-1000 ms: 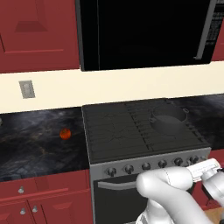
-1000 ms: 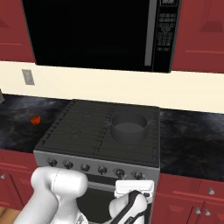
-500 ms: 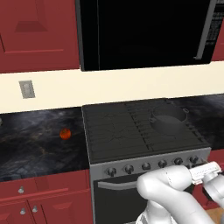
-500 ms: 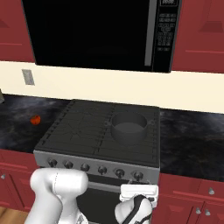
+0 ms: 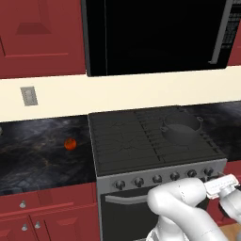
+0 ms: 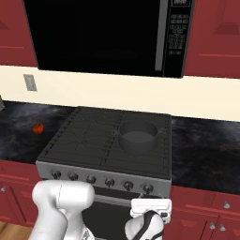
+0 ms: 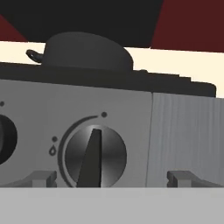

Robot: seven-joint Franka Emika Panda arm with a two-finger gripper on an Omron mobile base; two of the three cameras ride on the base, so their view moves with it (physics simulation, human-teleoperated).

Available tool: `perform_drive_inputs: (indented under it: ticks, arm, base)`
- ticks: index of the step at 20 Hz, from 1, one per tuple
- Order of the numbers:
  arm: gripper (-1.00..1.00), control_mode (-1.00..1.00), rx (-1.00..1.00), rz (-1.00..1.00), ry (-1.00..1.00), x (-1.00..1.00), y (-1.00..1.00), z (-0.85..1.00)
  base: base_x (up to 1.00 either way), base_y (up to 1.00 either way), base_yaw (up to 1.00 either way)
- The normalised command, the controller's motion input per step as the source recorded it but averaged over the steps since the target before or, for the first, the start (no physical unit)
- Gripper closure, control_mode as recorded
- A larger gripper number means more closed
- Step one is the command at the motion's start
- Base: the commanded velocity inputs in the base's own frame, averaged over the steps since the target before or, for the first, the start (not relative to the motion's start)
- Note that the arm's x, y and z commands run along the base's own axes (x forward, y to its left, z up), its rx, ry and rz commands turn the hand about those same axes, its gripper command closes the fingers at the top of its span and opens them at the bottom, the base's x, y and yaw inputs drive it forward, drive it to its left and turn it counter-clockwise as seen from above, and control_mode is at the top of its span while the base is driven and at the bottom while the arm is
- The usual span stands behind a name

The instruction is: Turn on the burner for the pot on the stove. Wait thirty seconds for the pot to heat up. Then add the tomato to the pot.

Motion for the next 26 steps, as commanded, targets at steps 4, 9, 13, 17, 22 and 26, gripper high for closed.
perform_drive_inputs:
  ticks: [4, 9, 13, 17, 22, 26]
  arm:
    - [-1.00, -1.00, 0.00, -0.07, 0.00, 0.18, 0.16, 0.01]
    - [-1.00, -1.00, 0.00, -0.05, 0.00, 0.05, 0.19, 0.03]
    - [-1.00, -1.00, 0.00, 0.00, 0.00, 0.00, 0.00, 0.00]
    - [-1.00, -1.00, 0.00, 0.00, 0.00, 0.00, 0.00, 0.17]
    - [-1.00, -1.00, 0.00, 0.00, 0.00, 0.00, 0.00, 0.15]
    - [-1.00, -1.00, 0.00, 0.00, 0.00, 0.00, 0.00, 0.00]
  base:
    - [0.00, 0.00, 0.00]
    - [0.00, 0.00, 0.00]
    - [0.00, 0.00, 0.00]
    - [0.00, 0.00, 0.00]
    - [0.00, 0.00, 0.00]
    - [0.00, 0.00, 0.00]
